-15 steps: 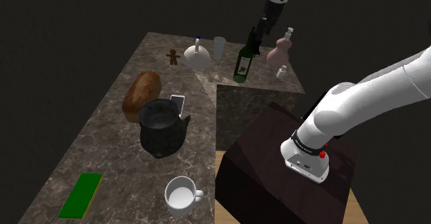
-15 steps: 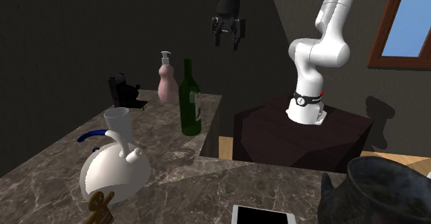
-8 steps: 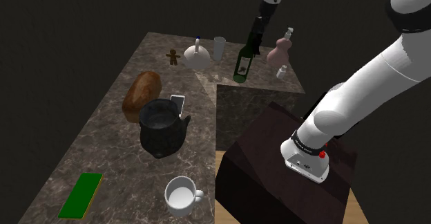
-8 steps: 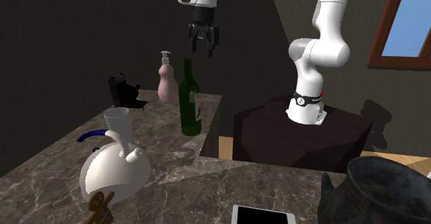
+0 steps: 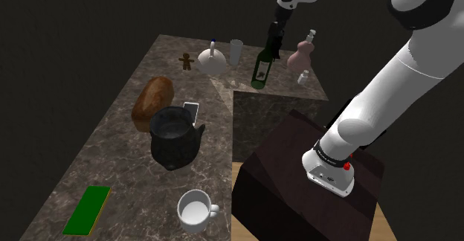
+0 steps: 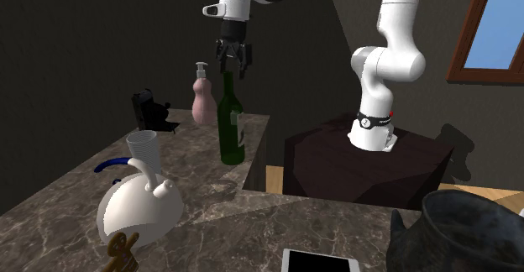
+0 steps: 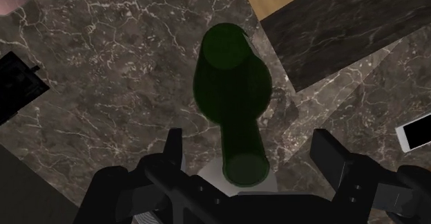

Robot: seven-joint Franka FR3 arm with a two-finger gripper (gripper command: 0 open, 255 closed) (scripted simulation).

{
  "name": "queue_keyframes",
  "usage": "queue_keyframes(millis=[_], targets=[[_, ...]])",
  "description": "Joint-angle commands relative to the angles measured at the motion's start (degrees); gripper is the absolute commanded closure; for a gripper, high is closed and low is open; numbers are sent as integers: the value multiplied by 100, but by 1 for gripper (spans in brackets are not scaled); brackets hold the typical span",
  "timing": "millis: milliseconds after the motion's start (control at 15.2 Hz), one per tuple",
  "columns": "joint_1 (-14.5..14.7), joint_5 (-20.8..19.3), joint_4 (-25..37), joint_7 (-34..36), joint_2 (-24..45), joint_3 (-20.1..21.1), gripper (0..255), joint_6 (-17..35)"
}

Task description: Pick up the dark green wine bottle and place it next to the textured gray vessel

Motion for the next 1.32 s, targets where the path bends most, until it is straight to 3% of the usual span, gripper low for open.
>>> queue_keyframes(millis=[0, 594, 660, 1254], targets=[[-4, 33, -78, -32, 63, -10, 0, 139], [-5, 60, -142, -51, 118, -14, 0, 253], [-5, 60, -142, -51, 118, -14, 255, 253], [-6, 61, -143, -52, 118, -15, 255, 254]])
